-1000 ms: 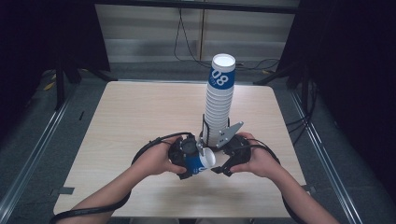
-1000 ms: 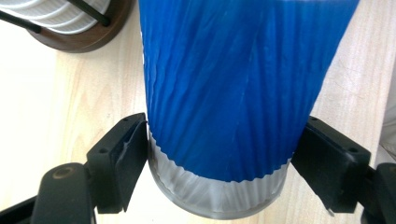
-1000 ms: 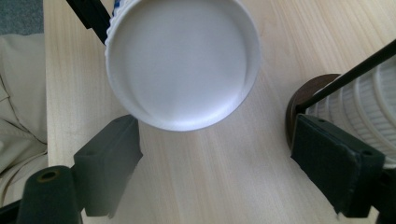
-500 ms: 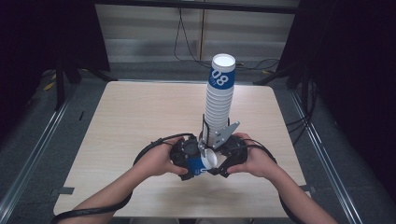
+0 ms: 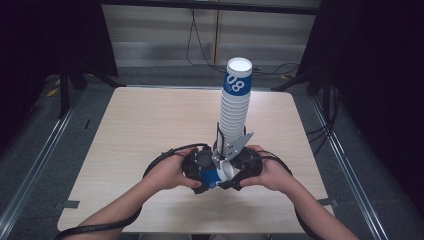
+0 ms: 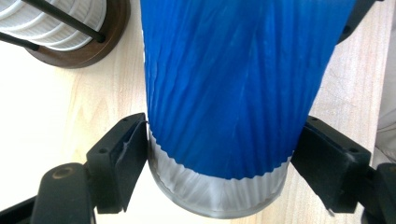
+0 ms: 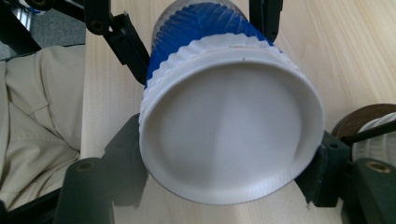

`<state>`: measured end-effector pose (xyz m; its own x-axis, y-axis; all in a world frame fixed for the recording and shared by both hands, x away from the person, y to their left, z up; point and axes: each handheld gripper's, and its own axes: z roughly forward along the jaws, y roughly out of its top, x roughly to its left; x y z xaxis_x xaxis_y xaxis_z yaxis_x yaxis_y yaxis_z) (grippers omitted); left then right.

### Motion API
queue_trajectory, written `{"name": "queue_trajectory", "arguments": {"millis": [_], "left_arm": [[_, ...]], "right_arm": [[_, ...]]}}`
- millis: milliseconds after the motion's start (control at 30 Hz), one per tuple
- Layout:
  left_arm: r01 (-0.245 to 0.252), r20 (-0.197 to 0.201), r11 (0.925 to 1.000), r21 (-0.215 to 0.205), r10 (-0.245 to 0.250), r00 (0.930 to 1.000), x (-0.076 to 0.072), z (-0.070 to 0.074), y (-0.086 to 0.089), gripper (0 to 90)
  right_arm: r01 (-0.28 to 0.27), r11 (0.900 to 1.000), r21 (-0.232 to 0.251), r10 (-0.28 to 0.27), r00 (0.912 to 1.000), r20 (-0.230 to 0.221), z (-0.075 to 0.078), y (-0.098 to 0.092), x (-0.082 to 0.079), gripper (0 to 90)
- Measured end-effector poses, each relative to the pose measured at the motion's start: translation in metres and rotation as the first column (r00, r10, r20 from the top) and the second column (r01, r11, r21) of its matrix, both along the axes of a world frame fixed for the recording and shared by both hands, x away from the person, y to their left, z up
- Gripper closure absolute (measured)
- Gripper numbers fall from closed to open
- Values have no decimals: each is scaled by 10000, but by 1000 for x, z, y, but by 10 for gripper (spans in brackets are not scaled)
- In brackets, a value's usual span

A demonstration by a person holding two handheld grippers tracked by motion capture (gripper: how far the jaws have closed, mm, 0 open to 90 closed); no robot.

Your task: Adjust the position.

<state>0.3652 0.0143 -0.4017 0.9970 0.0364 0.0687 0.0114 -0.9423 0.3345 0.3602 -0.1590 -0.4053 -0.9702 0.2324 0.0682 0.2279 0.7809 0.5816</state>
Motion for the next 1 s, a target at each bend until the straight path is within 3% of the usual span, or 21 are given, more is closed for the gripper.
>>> {"name": "queue_trajectory", "arguments": {"millis": [133,267,367,567,867,1000], "left_arm": [[-24,225,9989,-462,34,9997,1,0,3,202],[2,368,9925,-1226,43,9993,3,0,8,185],[-41,258,9867,-1625,83,9996,5,1,12,181],[-29,146,9885,-1515,51,9999,7,-2,15,175],[-454,-419,9801,-1932,380,9984,7,-10,21,186],[-433,-467,9777,-2053,344,9983,8,-11,23,186]], "right_arm": [[37,10000,-49,-37,10000,12,0,-4,0,306],[194,9997,127,-196,9998,100,1,-10,1,307],[271,9992,302,-275,9995,147,2,-13,0,307],[329,9992,218,-334,9992,218,1,-16,-1,308],[429,9980,465,-444,9985,318,2,-22,-2,306],[571,9970,527,-592,9975,398,3,-26,-2,306]]}}
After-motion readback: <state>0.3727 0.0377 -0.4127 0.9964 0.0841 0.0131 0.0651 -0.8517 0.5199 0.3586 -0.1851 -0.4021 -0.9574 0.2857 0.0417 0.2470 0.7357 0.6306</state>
